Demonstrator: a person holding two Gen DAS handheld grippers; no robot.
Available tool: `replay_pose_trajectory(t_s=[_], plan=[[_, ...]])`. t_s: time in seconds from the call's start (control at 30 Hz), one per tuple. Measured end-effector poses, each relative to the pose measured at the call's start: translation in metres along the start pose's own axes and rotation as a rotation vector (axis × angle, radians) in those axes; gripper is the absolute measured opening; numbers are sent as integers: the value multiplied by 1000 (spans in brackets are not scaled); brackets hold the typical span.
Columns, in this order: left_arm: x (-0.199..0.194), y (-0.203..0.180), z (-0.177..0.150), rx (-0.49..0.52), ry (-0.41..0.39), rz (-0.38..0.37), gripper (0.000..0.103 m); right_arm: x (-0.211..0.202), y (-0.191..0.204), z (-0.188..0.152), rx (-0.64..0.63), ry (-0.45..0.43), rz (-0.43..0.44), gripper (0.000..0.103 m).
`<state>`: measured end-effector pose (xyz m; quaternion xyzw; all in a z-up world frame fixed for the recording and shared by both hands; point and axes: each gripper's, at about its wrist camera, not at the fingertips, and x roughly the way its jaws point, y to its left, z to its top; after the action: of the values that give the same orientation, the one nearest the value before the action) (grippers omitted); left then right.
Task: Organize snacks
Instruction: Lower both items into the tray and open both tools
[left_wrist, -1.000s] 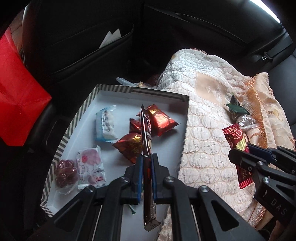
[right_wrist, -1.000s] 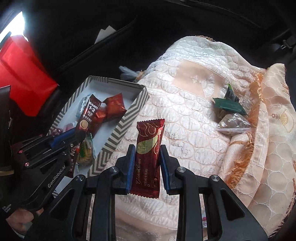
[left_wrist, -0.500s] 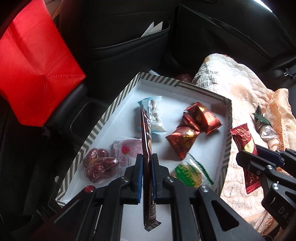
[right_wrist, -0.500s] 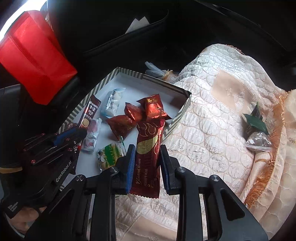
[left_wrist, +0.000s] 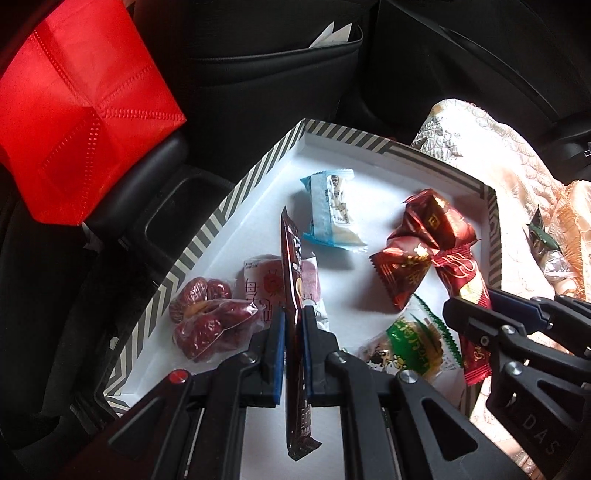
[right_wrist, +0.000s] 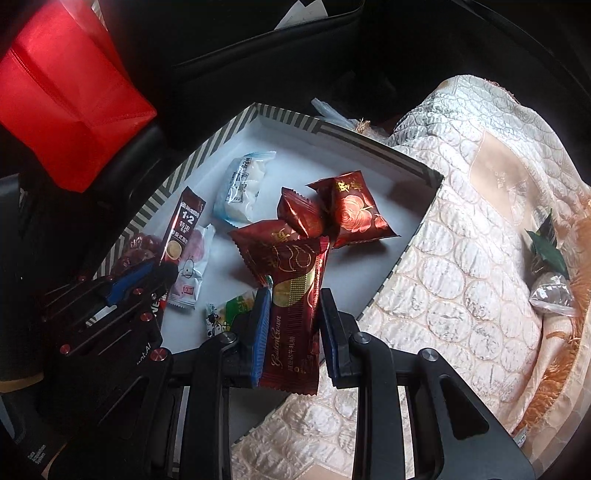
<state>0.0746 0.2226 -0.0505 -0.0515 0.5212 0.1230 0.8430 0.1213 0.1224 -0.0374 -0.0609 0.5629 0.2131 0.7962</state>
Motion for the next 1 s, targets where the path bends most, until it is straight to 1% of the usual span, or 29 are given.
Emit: replay_pose_trajectory(t_s=[0.27, 0.4, 0.47, 0.53, 0.57, 0.67, 0.83, 0.93, 0.97, 1.0], plan=[[7, 1, 0, 0, 11, 4, 10, 18, 3, 0, 17, 24, 31, 25], [9, 1, -1, -3, 14, 8, 11, 23, 3, -1, 26, 20, 50, 25], [9, 2, -1, -8, 16, 10, 12, 23, 3, -1, 26, 19, 59, 28], [9, 2, -2, -9, 15, 11, 13, 25, 3, -2, 35, 33, 76, 28], [9, 3, -2, -12, 16, 12, 13, 25, 3, -2, 35, 34, 75, 30], [11, 5, -2, -24, 26, 11, 13, 25, 2, -1, 42, 35, 69, 41], [9, 7, -3, -37, 26, 9, 13, 13, -1, -2, 53, 8, 73, 42], [6, 7, -2, -41, 22, -1, 21, 2, -3, -3, 62, -14, 76, 42], [4, 7, -2, -43, 19, -7, 28, -3, -5, -3, 66, -21, 79, 42], [2, 7, -2, -45, 12, -14, 39, -7, -6, -5, 67, -28, 78, 42]])
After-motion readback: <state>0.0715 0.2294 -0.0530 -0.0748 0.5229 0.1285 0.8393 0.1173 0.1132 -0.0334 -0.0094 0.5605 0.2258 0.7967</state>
